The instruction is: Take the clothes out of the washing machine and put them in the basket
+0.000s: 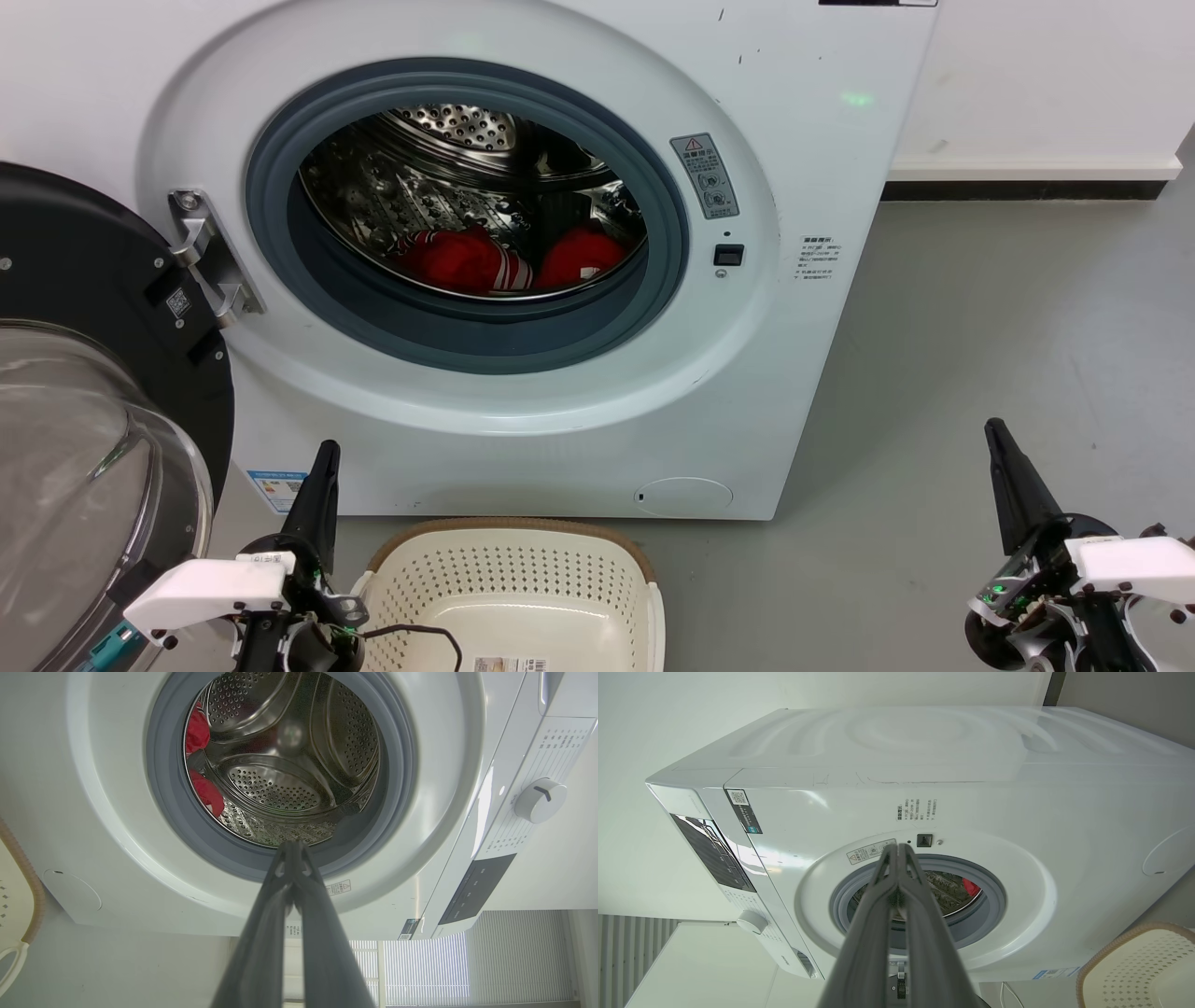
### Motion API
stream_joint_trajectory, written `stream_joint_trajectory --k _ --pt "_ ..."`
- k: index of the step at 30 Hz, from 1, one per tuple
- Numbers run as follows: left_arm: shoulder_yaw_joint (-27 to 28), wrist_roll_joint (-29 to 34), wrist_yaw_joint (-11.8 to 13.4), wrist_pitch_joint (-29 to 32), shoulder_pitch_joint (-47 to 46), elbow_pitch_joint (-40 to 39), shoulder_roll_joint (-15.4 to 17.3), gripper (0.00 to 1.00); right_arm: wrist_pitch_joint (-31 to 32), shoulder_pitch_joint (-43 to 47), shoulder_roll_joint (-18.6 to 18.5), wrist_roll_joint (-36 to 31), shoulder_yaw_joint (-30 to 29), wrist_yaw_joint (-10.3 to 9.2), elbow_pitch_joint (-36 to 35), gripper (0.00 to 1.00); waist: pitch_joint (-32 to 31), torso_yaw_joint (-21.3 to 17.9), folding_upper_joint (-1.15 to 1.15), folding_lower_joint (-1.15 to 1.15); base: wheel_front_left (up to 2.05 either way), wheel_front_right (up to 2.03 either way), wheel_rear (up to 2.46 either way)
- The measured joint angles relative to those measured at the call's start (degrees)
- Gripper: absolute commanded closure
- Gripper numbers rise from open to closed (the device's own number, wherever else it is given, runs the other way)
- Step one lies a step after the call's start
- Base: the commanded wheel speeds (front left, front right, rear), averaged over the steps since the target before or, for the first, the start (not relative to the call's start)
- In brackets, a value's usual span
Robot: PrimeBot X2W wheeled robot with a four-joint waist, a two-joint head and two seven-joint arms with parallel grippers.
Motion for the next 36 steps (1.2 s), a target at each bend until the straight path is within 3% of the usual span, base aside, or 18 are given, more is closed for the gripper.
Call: stream_joint_trajectory --k 4,5,22,36 --pt "0.00 0.00 -0.01 0.00 0.00 0.00 0.00 1.00 0.00 0.00 0.00 0.00 0.00 0.00 0.00 1.00 0.00 0.00 0.00 0.00 0.00 0.00 0.00" --pt "-0.02 0.00 0.00 -0.01 0.03 0.10 -0.02 0.00 0.00 0.03 0.02 0.00 0.00 0.00 0.08 0.00 0.00 0.00 0.00 0.00 0.00 0.00 0.00" --pt "-0.75 2.67 0.00 -3.35 3.55 1.27 -0.26 0.00 -3.35 3.61 0.42 -2.45 0.37 0.00 1.77 0.00 0.01 0.02 0.00 0.00 0.00 0.00 0.00" --pt "1.43 12.27 0.01 -6.84 4.52 -0.22 -0.25 0.00 -6.80 3.70 0.40 -17.05 -1.36 0.00 1.59 0.00 -0.18 -0.07 0.00 0.00 0.00 0.00 0.00"
